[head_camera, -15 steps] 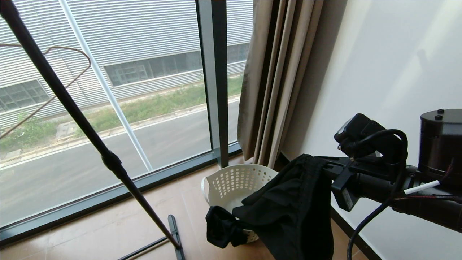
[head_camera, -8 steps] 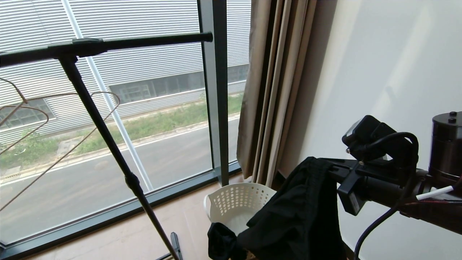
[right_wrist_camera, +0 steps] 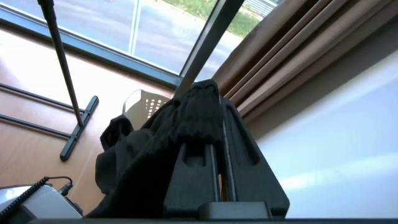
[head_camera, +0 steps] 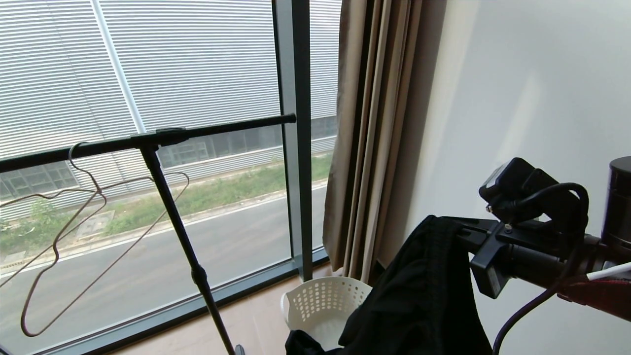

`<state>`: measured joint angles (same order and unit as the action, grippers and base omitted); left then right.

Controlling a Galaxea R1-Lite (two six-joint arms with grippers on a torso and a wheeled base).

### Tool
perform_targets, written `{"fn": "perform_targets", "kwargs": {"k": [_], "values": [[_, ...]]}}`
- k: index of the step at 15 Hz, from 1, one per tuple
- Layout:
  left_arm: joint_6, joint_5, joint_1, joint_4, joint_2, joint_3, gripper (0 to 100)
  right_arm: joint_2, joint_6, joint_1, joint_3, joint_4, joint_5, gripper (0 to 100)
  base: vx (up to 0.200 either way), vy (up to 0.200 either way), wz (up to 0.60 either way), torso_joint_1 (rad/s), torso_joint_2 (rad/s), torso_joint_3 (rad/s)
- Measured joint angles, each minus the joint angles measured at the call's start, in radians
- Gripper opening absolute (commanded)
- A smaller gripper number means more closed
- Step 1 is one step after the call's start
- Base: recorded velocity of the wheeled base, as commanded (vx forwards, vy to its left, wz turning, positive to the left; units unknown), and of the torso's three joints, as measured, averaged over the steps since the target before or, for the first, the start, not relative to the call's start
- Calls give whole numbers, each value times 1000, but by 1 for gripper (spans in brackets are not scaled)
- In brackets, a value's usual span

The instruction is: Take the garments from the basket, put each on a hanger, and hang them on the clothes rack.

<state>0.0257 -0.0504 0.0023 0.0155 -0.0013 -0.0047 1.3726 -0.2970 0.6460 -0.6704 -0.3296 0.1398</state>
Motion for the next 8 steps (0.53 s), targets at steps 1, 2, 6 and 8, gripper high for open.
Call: {"fn": "perform_targets", "kwargs": {"k": [1, 2, 6, 8], "values": [[0, 0, 0, 0, 0, 0, 100, -1, 0, 1, 0, 0, 0, 0, 0, 0, 0, 193, -413, -207], [-3, 2, 0, 0, 0, 0, 100, -1, 0, 0, 2, 0, 0, 0, 0, 0, 0, 188, -403, -207], [-7, 3, 1, 0, 0, 0, 100, -6, 0, 1, 18, -1, 3, 0, 0, 0, 0, 157, -345, -183], [-7, 3, 0, 0, 0, 0, 100, -21, 0, 2, 42, -21, 3, 0, 0, 0, 0, 18, -25, -16]]}}
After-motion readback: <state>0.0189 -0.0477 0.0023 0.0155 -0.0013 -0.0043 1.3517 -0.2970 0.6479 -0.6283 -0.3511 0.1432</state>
